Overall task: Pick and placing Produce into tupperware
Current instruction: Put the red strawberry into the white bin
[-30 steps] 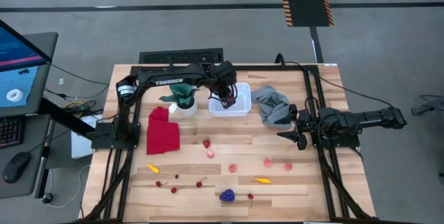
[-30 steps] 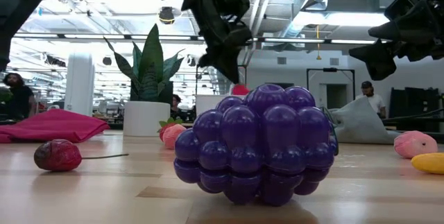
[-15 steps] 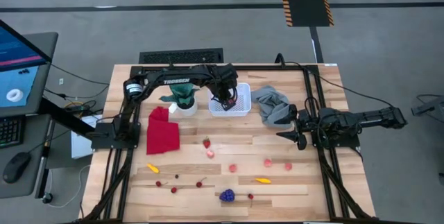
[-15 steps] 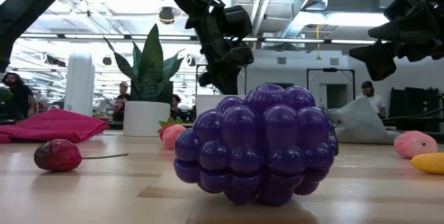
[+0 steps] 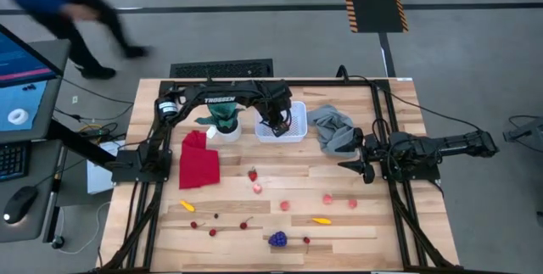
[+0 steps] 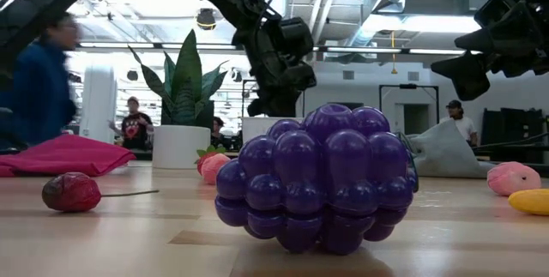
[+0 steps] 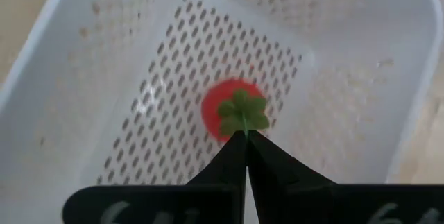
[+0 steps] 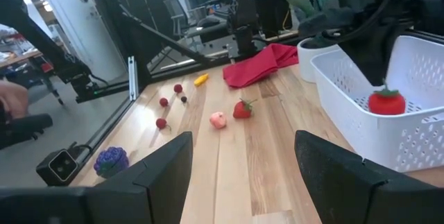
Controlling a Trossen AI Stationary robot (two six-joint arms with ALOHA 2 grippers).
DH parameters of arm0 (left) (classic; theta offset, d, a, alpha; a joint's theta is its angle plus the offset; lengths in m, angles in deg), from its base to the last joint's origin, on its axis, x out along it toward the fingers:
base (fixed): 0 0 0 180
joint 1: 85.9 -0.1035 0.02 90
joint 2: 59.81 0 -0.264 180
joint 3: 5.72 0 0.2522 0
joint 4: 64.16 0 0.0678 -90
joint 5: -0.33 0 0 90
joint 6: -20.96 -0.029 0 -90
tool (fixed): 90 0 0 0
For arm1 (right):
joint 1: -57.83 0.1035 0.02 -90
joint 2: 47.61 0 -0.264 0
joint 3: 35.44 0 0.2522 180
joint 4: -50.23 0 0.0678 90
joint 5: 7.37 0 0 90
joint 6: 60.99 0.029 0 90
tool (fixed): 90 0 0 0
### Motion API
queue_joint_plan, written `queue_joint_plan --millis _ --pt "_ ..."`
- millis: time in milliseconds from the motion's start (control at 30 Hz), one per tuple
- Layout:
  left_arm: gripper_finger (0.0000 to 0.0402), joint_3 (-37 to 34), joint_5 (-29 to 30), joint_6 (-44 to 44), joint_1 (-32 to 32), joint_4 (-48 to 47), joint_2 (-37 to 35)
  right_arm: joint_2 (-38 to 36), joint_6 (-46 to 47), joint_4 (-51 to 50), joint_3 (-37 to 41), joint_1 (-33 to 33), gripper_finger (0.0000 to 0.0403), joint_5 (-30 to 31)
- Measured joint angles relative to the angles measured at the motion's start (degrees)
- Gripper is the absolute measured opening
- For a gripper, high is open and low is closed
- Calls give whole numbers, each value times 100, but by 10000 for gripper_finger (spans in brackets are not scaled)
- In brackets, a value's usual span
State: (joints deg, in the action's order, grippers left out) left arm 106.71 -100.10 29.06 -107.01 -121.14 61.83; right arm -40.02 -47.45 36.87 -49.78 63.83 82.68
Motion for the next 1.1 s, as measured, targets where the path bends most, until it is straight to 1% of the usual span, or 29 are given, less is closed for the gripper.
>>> queue_joint_plan --millis 100,200,267,433,567,800,933,1100 --pt "0 2 -4 -7 -1 51 33 0 -2 -4 0 0 276 0" --pt "0 2 165 78 9 12 44 -4 -2 -1 0 0 276 0" --pt "2 2 167 84 9 9 44 -4 0 2 0 0 276 0" --pt "16 2 168 159 14 9 44 -4 0 -2 0 0 276 -1" --pt "41 2 179 213 15 -55 44 -4 0 -2 0 0 276 -2" --pt "104 0 490 195 23 -59 44 -4 0 0 0 0 276 -2" --pt "136 14 500 -65 23 -50 33 -4 0 0 0 0 276 -2" --pt "155 411 402 -151 29 -107 -10 -4 0 0 0 0 276 -2"
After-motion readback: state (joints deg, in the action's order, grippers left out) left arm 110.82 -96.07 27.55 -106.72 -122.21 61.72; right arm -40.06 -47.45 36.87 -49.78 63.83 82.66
